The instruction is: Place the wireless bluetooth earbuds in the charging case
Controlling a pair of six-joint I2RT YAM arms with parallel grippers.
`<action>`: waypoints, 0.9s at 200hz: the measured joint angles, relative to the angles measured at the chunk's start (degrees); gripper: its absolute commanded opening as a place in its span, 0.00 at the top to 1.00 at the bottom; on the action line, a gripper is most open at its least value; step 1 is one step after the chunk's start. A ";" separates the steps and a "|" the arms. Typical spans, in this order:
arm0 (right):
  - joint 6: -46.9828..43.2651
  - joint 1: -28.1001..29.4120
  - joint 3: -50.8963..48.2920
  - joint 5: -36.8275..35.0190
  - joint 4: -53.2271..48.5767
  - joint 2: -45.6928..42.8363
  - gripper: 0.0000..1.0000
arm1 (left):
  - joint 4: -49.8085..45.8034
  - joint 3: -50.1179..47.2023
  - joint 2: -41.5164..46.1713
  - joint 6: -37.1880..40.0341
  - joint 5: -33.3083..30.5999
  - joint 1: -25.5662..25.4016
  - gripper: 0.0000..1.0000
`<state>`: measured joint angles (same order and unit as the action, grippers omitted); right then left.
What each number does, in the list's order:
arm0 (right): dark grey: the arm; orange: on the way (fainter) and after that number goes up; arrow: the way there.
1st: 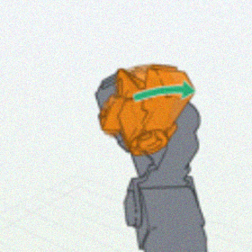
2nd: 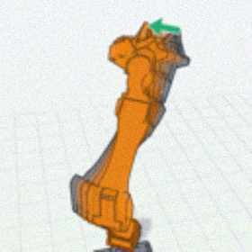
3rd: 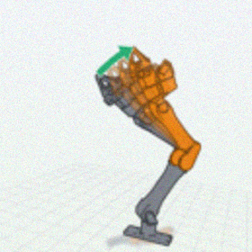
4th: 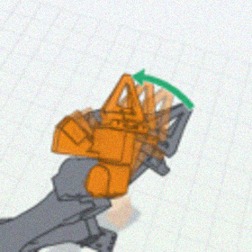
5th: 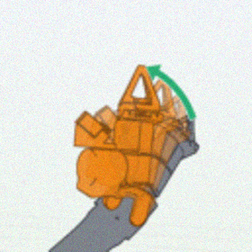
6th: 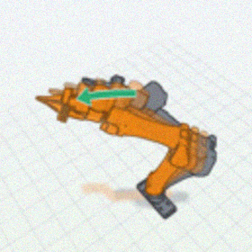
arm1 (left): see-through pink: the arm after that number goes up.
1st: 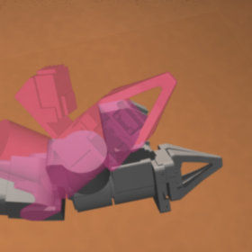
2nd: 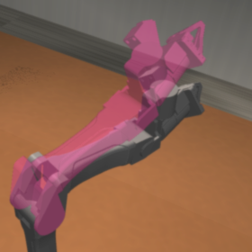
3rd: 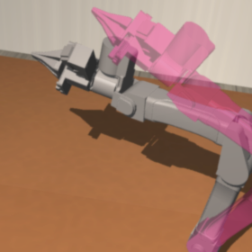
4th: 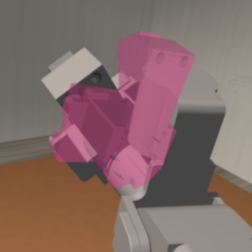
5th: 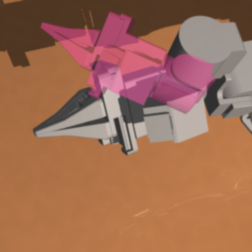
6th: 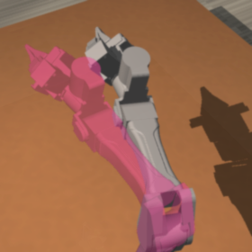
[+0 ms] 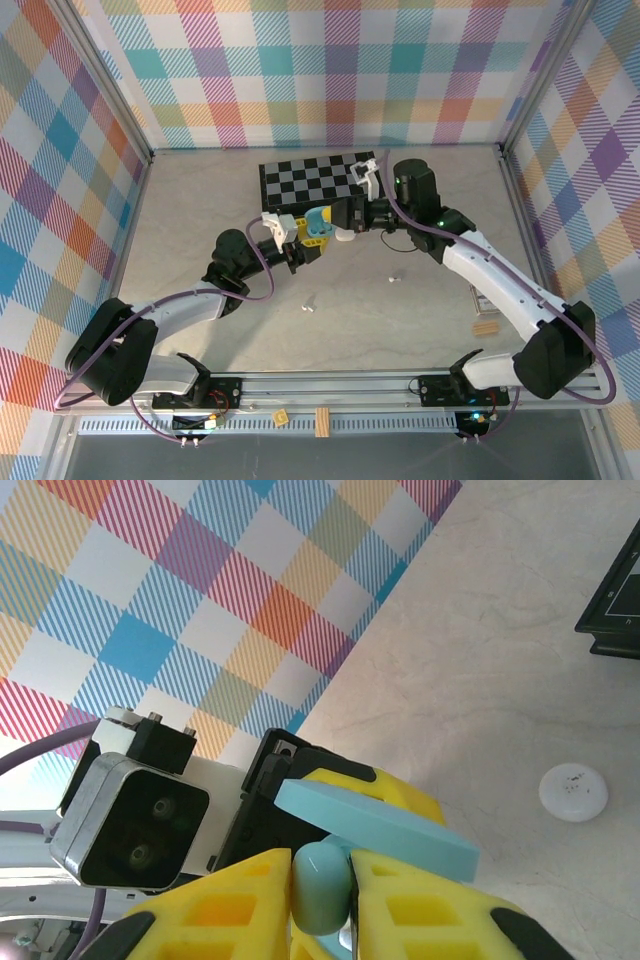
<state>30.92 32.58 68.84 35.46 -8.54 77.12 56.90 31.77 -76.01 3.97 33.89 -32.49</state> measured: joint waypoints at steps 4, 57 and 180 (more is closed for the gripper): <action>0.00 0.00 0.07 0.09 0.00 0.02 0.79 | 0.02 0.00 -0.02 -0.13 -0.09 0.00 0.62; -0.04 0.33 0.07 1.73 0.15 0.50 0.79 | 1.36 0.00 -1.57 -1.62 -0.50 -0.02 0.62; -4.83 3.54 1.88 -2.14 -3.37 2.36 0.76 | 1.70 0.98 -2.05 -2.75 -1.16 -0.02 0.62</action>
<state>26.09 36.12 70.72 33.32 -11.90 79.48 58.61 32.75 -78.06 1.21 32.73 -32.51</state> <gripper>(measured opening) 0.224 0.378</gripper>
